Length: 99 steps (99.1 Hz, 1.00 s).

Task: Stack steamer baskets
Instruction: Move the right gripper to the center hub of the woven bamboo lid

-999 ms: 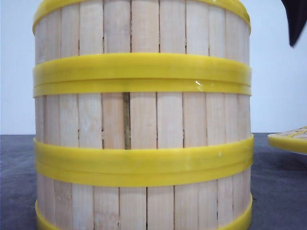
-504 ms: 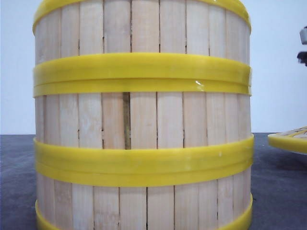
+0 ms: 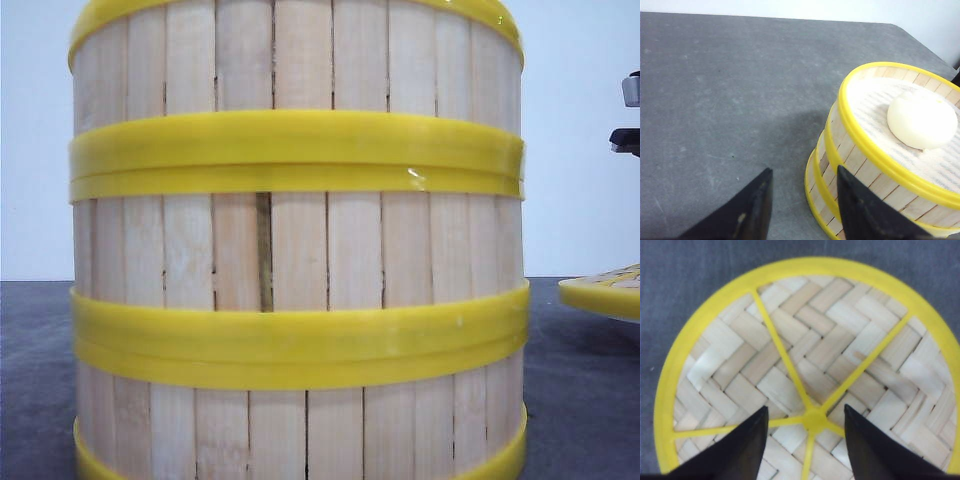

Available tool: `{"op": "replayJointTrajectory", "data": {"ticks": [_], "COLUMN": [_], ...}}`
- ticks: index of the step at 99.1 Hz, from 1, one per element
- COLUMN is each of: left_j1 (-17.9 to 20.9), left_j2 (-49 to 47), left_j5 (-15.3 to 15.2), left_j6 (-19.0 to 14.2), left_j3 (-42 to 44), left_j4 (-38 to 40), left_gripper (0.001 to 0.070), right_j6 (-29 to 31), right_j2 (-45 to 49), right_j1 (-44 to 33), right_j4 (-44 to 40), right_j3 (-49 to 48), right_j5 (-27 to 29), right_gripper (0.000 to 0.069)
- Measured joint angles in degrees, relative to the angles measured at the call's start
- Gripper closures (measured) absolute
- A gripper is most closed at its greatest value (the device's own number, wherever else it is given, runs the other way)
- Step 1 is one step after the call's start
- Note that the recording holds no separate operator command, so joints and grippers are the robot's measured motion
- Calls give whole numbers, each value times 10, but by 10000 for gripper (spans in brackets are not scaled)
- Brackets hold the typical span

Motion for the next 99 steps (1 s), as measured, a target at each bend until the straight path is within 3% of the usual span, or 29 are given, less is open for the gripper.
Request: {"op": "replayJointTrajectory", "data": {"ticks": [24,47,69,90,99], "left_j1": [0,0,0,0,0], "left_j2": [0,0,0,0,0], "left_j5": [0,0,0,0,0], "left_j6": [0,0,0,0,0], "left_j3": [0,0,0,0,0], "left_j4": [0,0,0,0,0], "left_gripper": [477,477,477,477,477], "right_j6": [0,0,0,0,0], "right_j2": [6,9,18,19,19], "right_j1": [0,0,0,0,0], "right_j4": [-3,-4,-5,-2,-2], "right_j3": [0,0,0,1,1], "right_j5": [7,7,7,8,10], "right_gripper": [417,498,525,629,634]}}
